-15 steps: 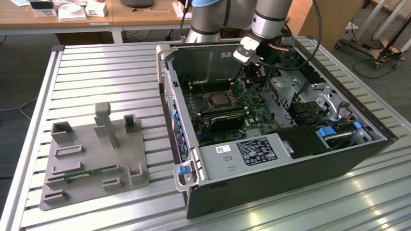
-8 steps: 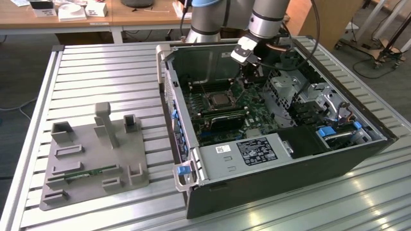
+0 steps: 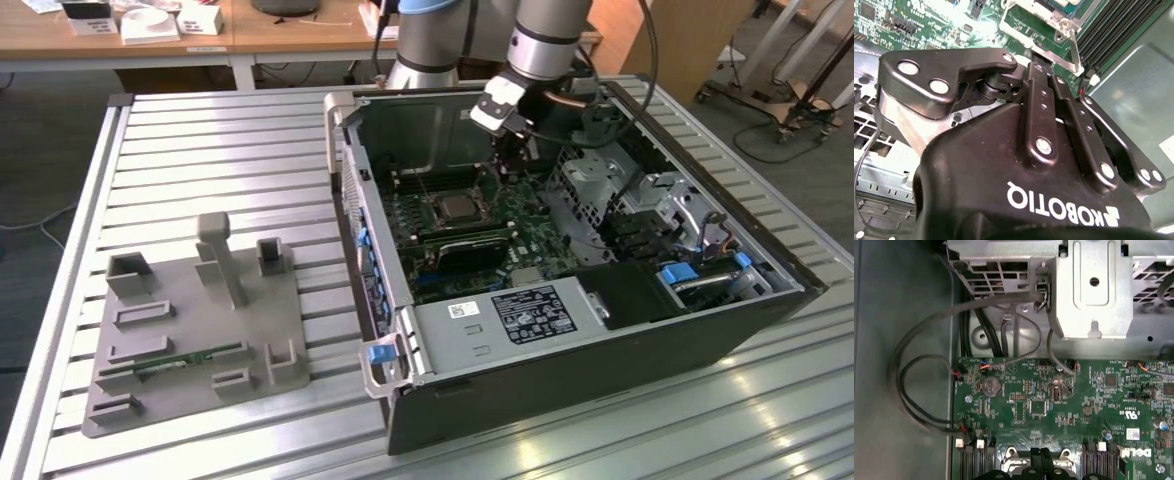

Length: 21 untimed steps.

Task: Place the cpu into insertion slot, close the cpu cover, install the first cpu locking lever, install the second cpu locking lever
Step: 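Close the cpu cover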

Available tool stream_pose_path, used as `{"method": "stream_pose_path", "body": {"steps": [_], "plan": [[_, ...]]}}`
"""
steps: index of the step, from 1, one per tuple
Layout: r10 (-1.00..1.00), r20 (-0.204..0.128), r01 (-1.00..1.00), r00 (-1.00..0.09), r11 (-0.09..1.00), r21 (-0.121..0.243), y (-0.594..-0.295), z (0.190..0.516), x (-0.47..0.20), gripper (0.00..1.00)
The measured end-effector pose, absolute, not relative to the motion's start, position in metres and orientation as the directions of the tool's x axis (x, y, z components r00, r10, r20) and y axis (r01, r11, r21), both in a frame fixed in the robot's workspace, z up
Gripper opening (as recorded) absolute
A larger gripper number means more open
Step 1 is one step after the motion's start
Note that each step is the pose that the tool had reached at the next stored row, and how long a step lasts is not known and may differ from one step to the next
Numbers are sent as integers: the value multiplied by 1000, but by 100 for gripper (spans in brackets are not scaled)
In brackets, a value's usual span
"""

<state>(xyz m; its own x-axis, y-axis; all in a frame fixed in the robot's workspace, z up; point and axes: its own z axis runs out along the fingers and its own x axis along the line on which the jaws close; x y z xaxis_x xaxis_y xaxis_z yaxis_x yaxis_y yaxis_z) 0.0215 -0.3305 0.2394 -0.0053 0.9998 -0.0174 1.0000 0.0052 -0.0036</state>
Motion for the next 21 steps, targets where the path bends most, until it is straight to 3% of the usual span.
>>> {"method": "stream_pose_path", "body": {"steps": [21], "plan": [[1000,-17,1000,-5,5,-4,-330,236,-12,10]]}}
